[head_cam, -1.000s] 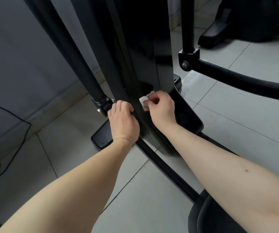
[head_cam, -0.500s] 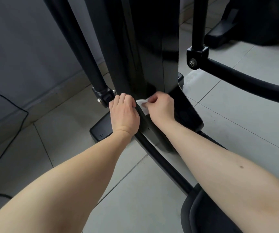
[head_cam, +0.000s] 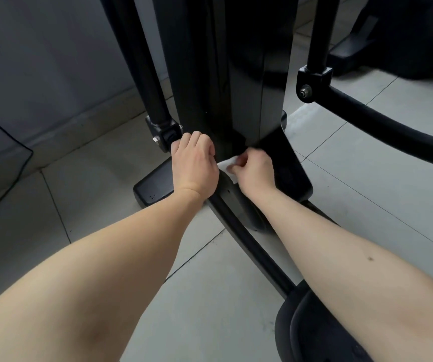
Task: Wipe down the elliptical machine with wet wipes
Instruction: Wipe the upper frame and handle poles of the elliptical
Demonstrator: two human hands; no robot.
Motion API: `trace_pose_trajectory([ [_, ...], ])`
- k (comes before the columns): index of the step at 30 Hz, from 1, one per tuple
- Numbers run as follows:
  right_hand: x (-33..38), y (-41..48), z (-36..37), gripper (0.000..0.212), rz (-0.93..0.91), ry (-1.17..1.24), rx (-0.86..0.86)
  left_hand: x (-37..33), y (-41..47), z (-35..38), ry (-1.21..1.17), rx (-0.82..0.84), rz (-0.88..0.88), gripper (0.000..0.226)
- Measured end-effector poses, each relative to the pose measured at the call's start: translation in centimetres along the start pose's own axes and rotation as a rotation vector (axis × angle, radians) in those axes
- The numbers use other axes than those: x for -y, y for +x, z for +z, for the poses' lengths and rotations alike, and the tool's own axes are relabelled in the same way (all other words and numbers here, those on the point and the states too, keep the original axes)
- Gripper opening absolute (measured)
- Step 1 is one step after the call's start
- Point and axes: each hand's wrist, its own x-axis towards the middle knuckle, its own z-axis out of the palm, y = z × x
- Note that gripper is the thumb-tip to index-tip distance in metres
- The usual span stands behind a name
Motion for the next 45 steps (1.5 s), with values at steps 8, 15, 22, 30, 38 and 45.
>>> trace_pose_trajectory([
  [8,-4.9,-3.5,-3.8,0.027,0.284,-0.137,0.243,-0.2,0.0,0.1,-0.012,0.001,-0.009,0.018],
  [15,-0.9,1.4,-3.7,0.032,0.216,0.058,0.074,-0.5,0.0,-0.3,0.038,0.062,-0.006,0.018],
  [22,-3.6,-0.2,-4.4,0.017,0.197,0.064,0.038,-1.5,-0.8,-1.0,0.079,0.255,0.138,0.024],
  [30,-5.3,0.1,-5.5,0.016,0.269,-0.076,0.011,-4.0,-1.7,0.5,0.212,0.481,0.258,0.034],
  [38,-1.7,0.4,-1.5,0.058,-0.032,-0.224,-0.062,-4.5,-2.0,0.6,0.197,0.43,0.321,0.043],
  [45,-6.1,0.5,-2.1,0.097,0.578,-0.346,0.123,-4.5,-2.0,0.7,0.221,0.476,0.298,0.05],
])
